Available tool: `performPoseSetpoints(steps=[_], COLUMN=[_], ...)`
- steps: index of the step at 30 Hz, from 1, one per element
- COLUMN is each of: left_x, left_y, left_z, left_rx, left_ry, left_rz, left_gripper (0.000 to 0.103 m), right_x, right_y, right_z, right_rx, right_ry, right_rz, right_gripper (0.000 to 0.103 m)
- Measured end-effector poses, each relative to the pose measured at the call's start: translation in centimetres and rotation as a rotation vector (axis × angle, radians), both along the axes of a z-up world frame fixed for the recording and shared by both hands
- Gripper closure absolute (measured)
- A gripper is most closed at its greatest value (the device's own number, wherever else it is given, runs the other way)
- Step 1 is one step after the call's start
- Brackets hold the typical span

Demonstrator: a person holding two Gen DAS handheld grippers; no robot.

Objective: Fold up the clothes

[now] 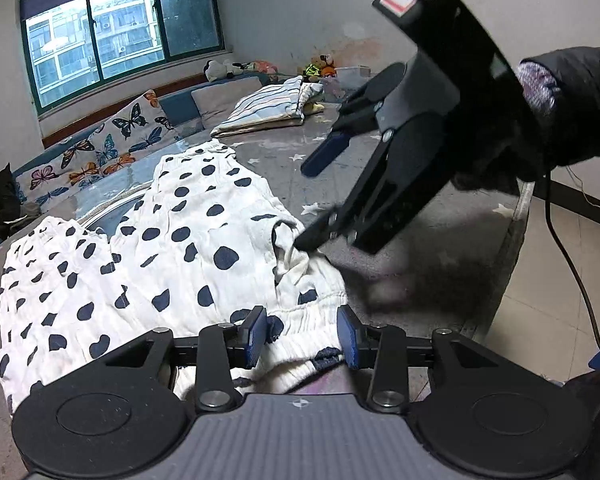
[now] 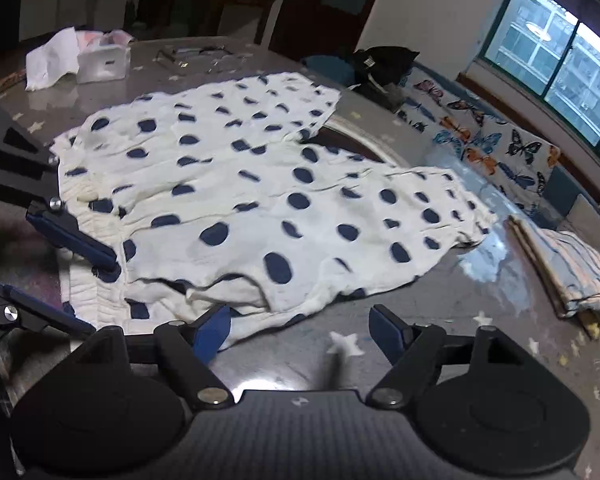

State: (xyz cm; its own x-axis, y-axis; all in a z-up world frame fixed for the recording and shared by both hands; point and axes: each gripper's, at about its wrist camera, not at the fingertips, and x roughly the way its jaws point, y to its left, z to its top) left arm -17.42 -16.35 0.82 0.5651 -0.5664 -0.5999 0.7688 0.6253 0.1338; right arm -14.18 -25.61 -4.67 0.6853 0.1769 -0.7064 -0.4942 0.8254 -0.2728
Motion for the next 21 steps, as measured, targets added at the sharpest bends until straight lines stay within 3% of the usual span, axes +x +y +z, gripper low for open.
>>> performPoseSetpoints(steps=[10,14,21], left_x=[1.1,1.3,-0.2], left_y=[0.0,-0.7,-1.8], left_z=[1.7,1.4,0.2], left_rx=[-0.050,-0.047,0.005], left_ry=[-0.004,0.015,-0.011], left_rz=[0.068,0.079,0.043], left_gripper=[0.060,0.047,0.039], right_x=[0.5,1.4,4.3], right_y=[-0.5,-2.1,-5.1], right_z=[0.0,1.1,1.5], right_rx=[0.074,0.143,0.258], right_ry=[0.040,0.040,0.077], right_rz=[-0.022,-0.079,-0.204], right_gripper=[0.024,0.024,0.024])
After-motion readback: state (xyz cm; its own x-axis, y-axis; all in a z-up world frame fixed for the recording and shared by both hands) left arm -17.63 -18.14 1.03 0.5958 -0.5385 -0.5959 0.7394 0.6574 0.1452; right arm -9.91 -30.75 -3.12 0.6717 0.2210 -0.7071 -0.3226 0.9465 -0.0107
